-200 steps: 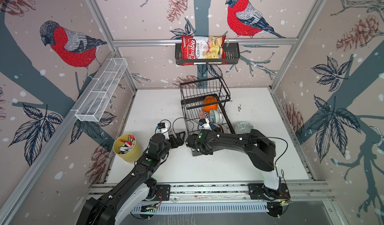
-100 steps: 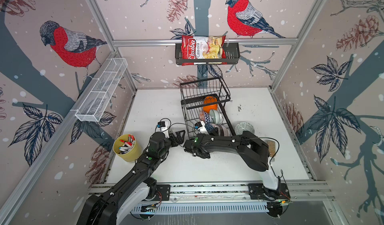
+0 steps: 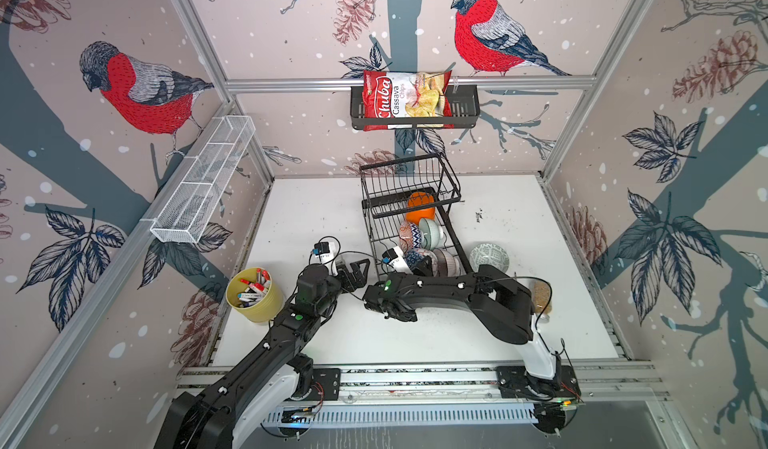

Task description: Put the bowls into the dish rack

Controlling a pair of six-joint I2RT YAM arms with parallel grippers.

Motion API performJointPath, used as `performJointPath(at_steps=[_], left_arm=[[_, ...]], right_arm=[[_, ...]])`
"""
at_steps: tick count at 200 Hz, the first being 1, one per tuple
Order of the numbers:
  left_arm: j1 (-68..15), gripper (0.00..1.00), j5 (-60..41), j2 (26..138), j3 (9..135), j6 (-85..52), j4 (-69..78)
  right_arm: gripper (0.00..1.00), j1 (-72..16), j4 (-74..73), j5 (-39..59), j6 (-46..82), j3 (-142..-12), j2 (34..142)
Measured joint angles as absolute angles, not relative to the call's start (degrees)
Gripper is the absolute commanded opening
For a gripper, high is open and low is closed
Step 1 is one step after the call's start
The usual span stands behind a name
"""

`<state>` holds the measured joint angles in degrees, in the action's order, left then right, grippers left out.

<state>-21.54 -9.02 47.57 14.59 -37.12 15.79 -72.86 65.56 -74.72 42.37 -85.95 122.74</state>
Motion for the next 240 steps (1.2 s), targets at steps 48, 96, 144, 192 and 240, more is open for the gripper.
performJointPath(at_steps=[48, 96, 144, 192, 240], left_arm=[[-21.5, 0.96, -9.0, 46.4, 14.0, -37.1, 15.9], [-21.4, 0.96, -9.0, 45.3, 13.4, -37.1, 15.9], [-21.3, 0.96, -9.0, 44.6, 12.9, -37.1, 15.8], [-21.3, 0.96, -9.0, 44.4, 12.7, -37.3, 15.7], [-21.3, 0.96, -9.0, 44.2, 12.6, -37.3, 15.7]], right_arm=[[0.00, -73.4, 65.8, -75.6, 42.2, -86.6, 123.9], [0.06, -73.5, 66.5, -75.7, 43.0, -86.9, 124.2], [0.12, -74.2, 68.7, -75.2, 44.9, -87.8, 124.9], [0.16, -74.7, 70.8, -73.2, 46.4, -88.8, 125.6], [0.24, -74.7, 71.4, -71.5, 47.0, -89.1, 125.7]])
